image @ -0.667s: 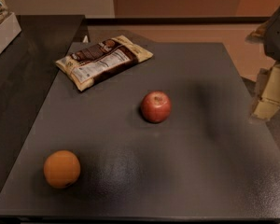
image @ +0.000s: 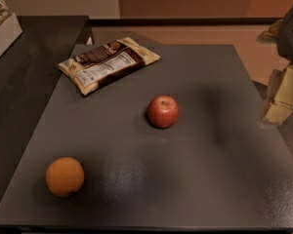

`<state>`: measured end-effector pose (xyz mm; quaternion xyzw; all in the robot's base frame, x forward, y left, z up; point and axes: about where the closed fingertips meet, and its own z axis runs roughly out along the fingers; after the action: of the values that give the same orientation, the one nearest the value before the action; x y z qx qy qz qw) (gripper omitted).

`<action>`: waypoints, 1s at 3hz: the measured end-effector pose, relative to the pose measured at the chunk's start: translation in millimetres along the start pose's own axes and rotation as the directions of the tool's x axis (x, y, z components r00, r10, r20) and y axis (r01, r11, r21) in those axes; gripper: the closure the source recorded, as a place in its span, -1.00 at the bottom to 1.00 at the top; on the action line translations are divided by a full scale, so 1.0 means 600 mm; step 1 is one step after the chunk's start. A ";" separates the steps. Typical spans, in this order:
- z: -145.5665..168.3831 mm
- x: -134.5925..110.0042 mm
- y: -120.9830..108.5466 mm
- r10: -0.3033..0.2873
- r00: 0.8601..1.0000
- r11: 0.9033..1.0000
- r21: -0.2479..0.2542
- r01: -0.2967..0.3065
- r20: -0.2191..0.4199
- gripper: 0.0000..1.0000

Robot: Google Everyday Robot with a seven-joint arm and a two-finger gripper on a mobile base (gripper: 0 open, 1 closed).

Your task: Move orange near brown chip bag

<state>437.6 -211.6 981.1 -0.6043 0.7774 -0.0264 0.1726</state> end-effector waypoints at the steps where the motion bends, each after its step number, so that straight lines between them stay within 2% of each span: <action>1: 0.001 -0.045 0.015 -0.042 0.996 0.999 -0.019 0.044 0.081 -1.00; 2: 0.019 -0.119 0.038 -0.112 0.981 0.991 -0.049 0.121 0.156 -1.00; 3: 0.046 -0.202 0.069 -0.197 0.956 0.973 -0.078 0.218 0.218 -1.00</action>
Offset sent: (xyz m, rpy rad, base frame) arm -0.0034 0.1370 -0.0109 0.1870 0.0211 0.2931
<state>432.8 -81.1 973.7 -0.6901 0.6874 0.0587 0.2189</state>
